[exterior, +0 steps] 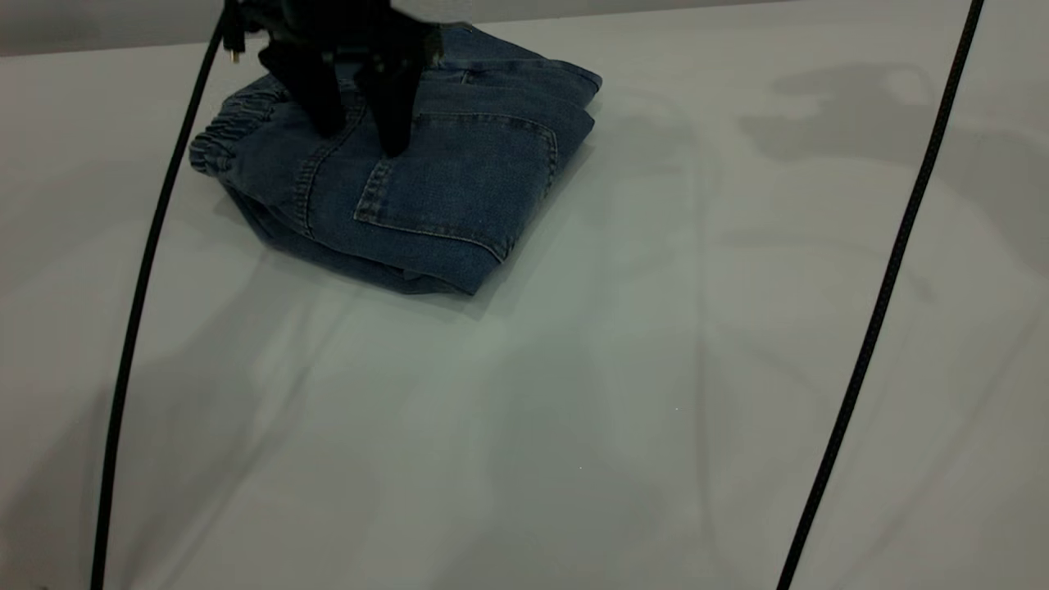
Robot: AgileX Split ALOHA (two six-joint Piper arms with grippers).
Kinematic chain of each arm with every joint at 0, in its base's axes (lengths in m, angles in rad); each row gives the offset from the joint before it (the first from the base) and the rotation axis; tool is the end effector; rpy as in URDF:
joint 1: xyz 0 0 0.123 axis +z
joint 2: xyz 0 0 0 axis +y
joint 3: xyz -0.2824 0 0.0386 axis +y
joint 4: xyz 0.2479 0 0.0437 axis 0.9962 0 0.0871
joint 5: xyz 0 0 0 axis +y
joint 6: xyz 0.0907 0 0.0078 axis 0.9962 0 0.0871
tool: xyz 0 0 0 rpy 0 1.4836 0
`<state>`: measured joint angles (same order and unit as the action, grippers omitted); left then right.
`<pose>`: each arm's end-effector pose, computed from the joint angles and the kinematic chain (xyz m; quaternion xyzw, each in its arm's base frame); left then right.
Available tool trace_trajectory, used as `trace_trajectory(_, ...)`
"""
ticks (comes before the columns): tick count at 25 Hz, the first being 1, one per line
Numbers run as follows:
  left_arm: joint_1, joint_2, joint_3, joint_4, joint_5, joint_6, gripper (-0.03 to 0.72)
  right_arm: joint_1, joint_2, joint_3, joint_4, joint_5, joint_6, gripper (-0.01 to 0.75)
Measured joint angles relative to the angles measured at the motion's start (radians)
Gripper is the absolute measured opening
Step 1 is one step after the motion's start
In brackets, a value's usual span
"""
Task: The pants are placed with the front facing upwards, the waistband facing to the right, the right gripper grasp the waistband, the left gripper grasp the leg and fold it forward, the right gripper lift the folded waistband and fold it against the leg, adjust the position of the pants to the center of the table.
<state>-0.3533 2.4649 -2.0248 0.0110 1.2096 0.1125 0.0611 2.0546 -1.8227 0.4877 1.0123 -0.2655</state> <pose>0.4581 -0.1679 0.1126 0.2327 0.9725 0.0046 0.0047 0.4516 0.0639 0.2661 -0.0724 0.9506 0.2051 0.2214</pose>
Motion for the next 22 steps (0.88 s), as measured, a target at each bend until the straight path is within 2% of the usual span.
trace_trajectory(11,0.000,0.016,0.000,-0.088,-0.013,0.119,0.510,0.000,0.000,0.000,0.004,0.001,-0.006,0.575)
trace_trajectory(22,-0.006,0.075,-0.001,-0.135,-0.017,0.095,0.510,0.000,0.000,0.000,0.004,0.001,-0.006,0.574)
